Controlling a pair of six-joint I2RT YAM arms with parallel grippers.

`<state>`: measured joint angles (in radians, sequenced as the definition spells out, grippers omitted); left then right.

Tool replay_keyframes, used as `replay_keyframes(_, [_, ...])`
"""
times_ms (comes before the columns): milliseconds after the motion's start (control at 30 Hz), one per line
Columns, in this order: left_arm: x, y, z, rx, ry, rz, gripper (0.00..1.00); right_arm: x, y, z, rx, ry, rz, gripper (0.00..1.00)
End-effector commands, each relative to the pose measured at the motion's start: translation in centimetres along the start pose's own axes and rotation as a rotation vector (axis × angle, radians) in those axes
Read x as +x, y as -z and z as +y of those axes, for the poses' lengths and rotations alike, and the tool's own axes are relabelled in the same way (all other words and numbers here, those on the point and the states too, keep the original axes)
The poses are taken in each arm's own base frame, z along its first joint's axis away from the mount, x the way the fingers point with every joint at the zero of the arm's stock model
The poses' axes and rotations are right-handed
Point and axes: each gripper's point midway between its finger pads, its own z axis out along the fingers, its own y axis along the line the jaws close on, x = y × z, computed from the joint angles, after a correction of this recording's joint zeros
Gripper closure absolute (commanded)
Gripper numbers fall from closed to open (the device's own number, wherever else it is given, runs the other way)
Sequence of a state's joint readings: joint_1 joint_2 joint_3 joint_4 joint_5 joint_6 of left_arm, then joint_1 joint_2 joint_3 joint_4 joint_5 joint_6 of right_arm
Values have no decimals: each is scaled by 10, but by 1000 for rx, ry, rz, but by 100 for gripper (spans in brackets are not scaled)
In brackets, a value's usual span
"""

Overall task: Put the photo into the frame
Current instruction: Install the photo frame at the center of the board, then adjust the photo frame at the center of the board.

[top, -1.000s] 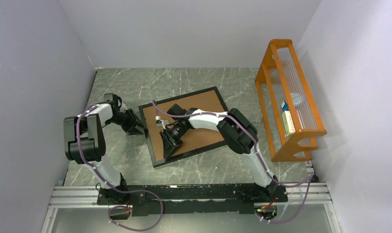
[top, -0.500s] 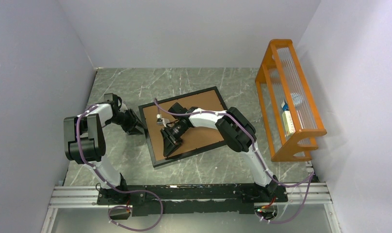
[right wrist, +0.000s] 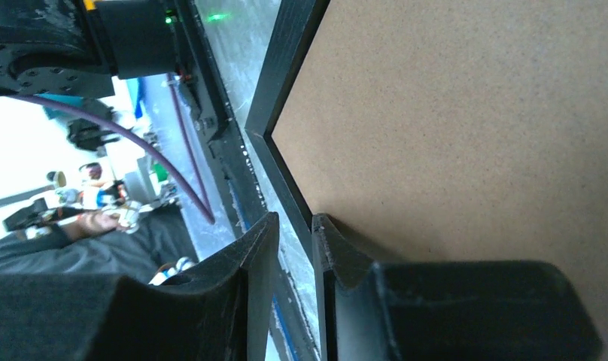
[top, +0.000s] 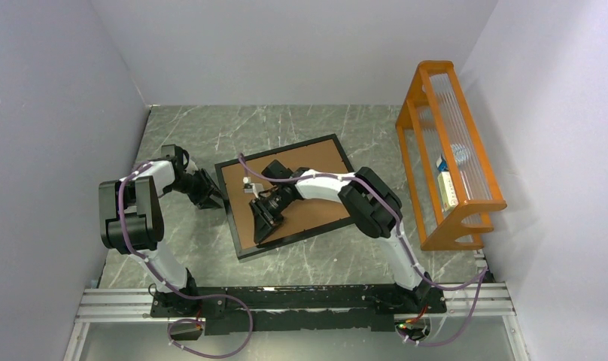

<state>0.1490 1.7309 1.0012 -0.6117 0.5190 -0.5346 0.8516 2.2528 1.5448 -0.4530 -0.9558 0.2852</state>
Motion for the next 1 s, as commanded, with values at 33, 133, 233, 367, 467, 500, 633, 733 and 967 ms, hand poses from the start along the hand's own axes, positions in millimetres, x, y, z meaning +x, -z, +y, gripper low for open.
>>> replay_keyframes(33, [0, 0, 1, -2, -20, 3, 56, -3, 19, -143, 627, 95, -125, 69])
replay_keyframes(133, [0, -1, 3, -9, -15, 5, 56, -17, 32, -141, 697, 125, -194, 68])
replay_keyframes(233, [0, 0, 2, -5, -12, 3, 56, -31, 40, -133, 727, 148, -266, 68])
replay_keyframes(367, [-6, 5, -3, -5, -23, -14, 56, -52, 52, -107, 703, 164, -358, 68])
replay_keyframes(467, [-20, 18, -19, 20, -54, -60, 55, -75, 71, -73, 659, 168, -446, 68])
replay_keyframes(500, [-25, 23, -26, 32, -68, -79, 54, -81, 80, -64, 643, 155, -478, 68])
replay_keyframes(633, [-56, 47, -59, 95, -152, -181, 45, -94, 123, -35, 571, 93, -596, 67])
replay_keyframes(733, [-81, 62, -83, 135, -217, -255, 36, -80, 153, -32, 534, 38, -628, 64])
replay_keyframes(967, [-149, 52, -120, 181, -350, -326, 16, -1, 204, -43, 713, -125, -600, 37])
